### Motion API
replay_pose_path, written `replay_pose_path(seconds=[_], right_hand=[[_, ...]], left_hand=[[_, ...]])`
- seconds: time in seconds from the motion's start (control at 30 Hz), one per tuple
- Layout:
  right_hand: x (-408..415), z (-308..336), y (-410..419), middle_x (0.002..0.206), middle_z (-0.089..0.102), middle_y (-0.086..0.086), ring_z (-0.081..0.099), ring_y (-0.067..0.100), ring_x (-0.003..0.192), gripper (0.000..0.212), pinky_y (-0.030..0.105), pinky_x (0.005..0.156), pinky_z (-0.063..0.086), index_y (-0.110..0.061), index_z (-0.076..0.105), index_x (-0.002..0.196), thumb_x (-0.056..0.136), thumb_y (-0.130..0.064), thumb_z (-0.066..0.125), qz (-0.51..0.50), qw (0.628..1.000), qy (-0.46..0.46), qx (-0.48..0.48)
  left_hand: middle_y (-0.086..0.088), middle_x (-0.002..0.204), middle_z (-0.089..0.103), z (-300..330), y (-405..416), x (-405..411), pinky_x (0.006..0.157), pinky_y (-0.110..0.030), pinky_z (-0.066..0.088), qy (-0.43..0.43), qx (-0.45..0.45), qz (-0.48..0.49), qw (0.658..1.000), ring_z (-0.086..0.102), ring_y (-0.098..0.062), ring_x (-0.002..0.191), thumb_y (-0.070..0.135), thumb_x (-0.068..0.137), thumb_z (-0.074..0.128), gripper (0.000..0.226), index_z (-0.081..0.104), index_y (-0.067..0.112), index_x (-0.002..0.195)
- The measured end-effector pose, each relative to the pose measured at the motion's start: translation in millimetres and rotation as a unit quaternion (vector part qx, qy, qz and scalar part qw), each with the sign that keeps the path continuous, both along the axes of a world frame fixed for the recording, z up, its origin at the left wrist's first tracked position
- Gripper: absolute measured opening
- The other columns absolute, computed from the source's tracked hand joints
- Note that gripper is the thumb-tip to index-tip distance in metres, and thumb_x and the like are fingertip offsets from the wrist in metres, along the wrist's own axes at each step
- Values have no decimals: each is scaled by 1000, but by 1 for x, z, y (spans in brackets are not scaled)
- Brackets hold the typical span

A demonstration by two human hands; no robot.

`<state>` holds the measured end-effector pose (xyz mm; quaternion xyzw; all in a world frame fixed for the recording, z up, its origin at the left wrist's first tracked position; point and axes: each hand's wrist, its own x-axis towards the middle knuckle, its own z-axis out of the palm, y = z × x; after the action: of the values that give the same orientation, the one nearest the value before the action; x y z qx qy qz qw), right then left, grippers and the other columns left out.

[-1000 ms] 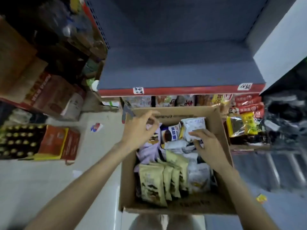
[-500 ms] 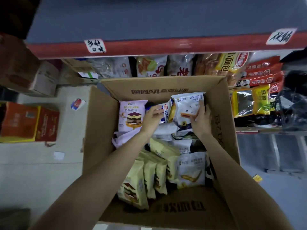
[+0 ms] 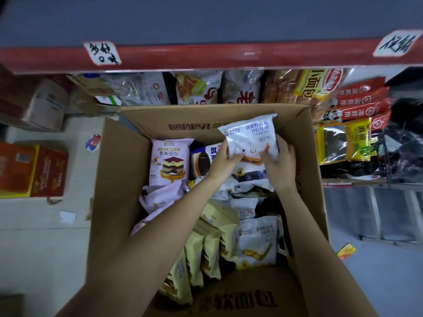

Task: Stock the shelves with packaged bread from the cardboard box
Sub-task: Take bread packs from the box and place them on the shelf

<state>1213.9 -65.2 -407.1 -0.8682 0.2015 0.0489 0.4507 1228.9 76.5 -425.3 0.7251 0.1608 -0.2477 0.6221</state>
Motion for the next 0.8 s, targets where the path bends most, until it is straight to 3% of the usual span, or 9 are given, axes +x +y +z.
replay_pose_path(seconds=[0.1, 0.17, 0.23, 0.33, 0.47, 0.6, 0.67, 0.73, 0.8], right_hand=[[-6, 33, -4, 123, 51, 12, 42, 8, 108, 47, 21, 90, 36, -25, 48, 130, 85, -23, 63, 11, 998, -34, 49], [-12, 56, -4, 118, 58, 7, 50, 15, 112, 43, 34, 93, 45, -32, 48, 122, 83, -38, 62, 10, 996, -23, 91], [-21, 82, -1, 110, 64, 3, 60, 20, 104, 36, 46, 89, 50, -30, 46, 120, 87, -36, 61, 16, 993, -11, 117], [-37, 121, 7, 107, 69, 2, 66, 15, 95, 27, 43, 86, 54, -30, 45, 112, 91, -24, 61, 45, 989, -12, 143], [-45, 182, 28, 111, 67, -1, 64, 12, 103, 23, 35, 89, 51, -36, 47, 101, 91, -21, 60, 108, 983, -26, 145], [-45, 239, 44, 108, 67, 0, 63, 20, 104, 22, 39, 93, 49, -23, 58, 114, 92, -19, 58, 163, 982, -43, 83], [-43, 266, 50, 107, 66, -3, 62, 14, 98, 27, 34, 93, 48, -18, 58, 119, 92, -14, 59, 162, 983, -75, 49], [-39, 298, 57, 104, 64, -14, 60, 2, 96, 26, 29, 95, 47, -25, 57, 115, 92, -12, 58, 164, 975, -139, 64], [-30, 335, 68, 99, 67, -15, 62, 3, 98, 24, 25, 90, 48, -33, 56, 110, 93, -17, 57, 172, 961, -204, 76]], left_hand=[[-4, 137, 52, 23, 12, -9, 94, -38, 50, -19, -25, 0, 999, 52, -22, 123, 34, 82, 70, 78, 28, 25, 147], [-4, 126, 57, 44, 22, -17, 98, -48, 47, -33, -31, -17, 999, 55, -22, 119, 27, 84, 71, 75, 30, 22, 147], [0, 138, 51, 68, 35, -25, 102, -46, 44, -62, -26, -43, 997, 48, -19, 128, 26, 87, 68, 72, 29, 24, 148], [7, 148, 39, 117, 61, -36, 105, -39, 42, -105, -15, -67, 992, 39, -13, 135, 27, 88, 65, 71, 25, 33, 147], [6, 139, 49, 195, 101, -49, 104, -37, 42, -214, 26, -83, 973, 46, -11, 129, 30, 88, 65, 57, 37, 37, 137], [19, 128, 52, 274, 136, -53, 102, -23, 39, -346, 113, -67, 929, 48, 2, 122, 34, 92, 55, 40, 43, 38, 129], [24, 123, 51, 314, 154, -48, 98, -20, 40, -396, 144, -57, 905, 49, 6, 117, 33, 93, 52, 38, 41, 34, 130], [20, 123, 51, 355, 171, -41, 98, -27, 42, -449, 162, -48, 878, 50, -1, 118, 33, 95, 50, 37, 40, 37, 130], [22, 124, 50, 396, 183, -32, 98, -30, 42, -500, 170, -40, 848, 50, -6, 120, 34, 96, 48, 36, 37, 45, 128]])
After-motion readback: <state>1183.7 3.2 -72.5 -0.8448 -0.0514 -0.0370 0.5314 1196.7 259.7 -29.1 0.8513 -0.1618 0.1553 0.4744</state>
